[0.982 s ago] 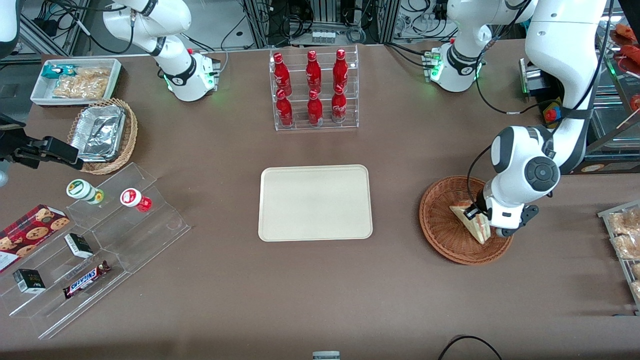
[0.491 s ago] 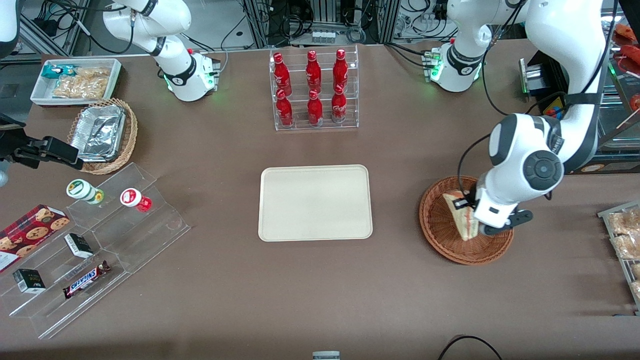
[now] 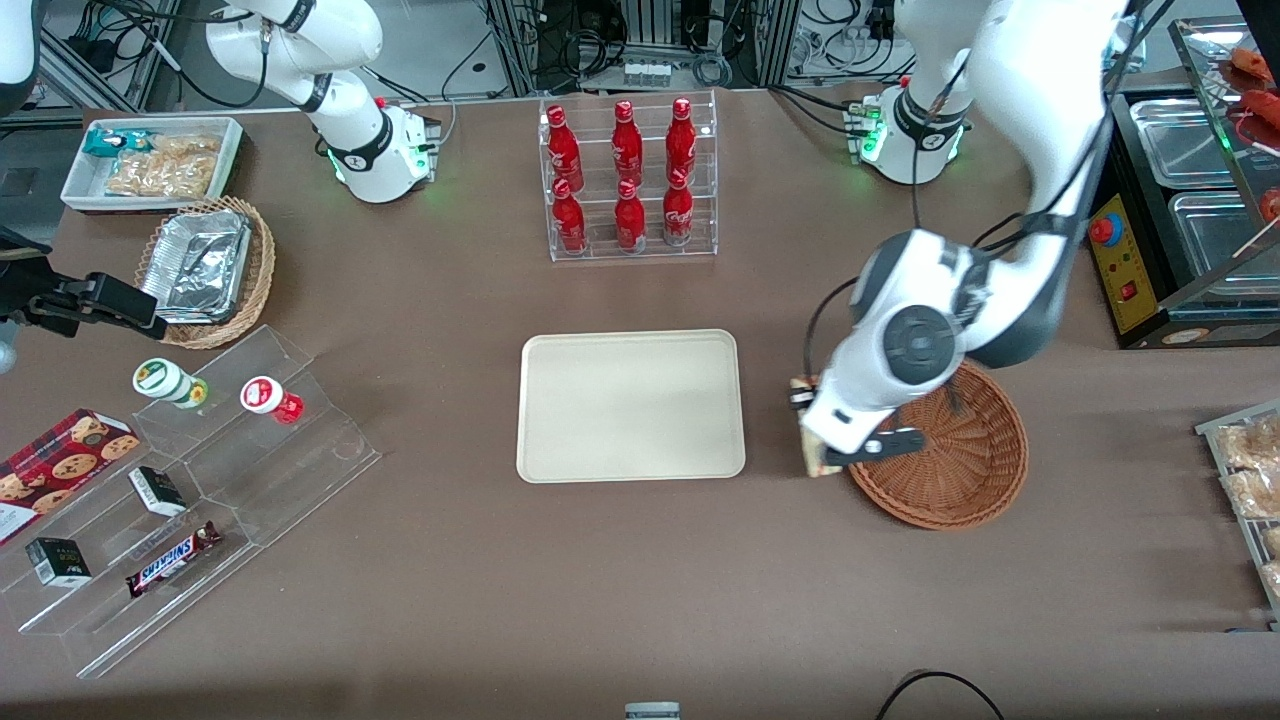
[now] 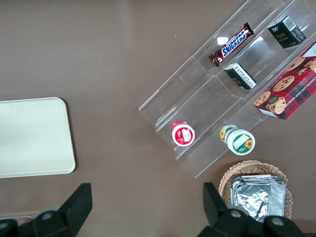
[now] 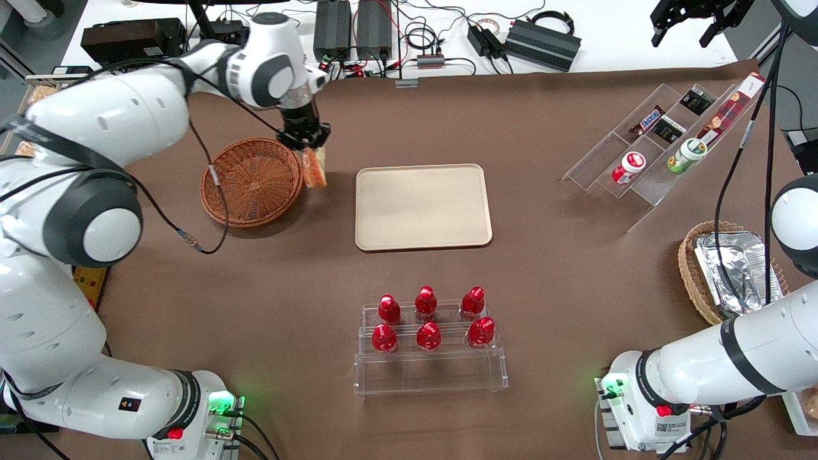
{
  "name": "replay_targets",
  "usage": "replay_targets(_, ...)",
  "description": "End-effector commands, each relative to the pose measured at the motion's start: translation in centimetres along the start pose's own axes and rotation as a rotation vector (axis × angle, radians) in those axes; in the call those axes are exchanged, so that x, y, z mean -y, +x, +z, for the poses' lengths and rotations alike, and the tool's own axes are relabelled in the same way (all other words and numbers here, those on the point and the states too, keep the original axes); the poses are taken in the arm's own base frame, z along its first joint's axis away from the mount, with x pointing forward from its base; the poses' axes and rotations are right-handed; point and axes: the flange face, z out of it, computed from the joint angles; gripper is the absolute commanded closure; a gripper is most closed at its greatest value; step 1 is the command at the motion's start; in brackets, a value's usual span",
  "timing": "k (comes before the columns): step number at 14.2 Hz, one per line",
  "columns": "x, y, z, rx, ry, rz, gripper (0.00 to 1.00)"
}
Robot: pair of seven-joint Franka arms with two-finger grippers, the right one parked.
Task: Place sandwich from basket to tray
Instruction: 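Lift the sandwich and carry it over the cream tray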
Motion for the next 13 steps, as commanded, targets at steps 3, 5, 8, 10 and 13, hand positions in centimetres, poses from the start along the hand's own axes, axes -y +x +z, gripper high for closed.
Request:
replay_targets(3,-8.9,-2.1,1.2,-0.012,-0.011,-0.024,0.87)
replay_targets(5,-12.1,-3.8,2.3,-0.011,-0.010,-0.034,0.89)
replay_targets(8,-16.2,-5.9,4.0,-0.033,-0.042,-0.003,0.89)
replay_targets(10,-19.0,-7.9,5.4,-0.052,-0.062,0.026,0.89)
replay_targets(13,-21.7,-9.6,8.2,-0.051,-0.047,0.037,0.89)
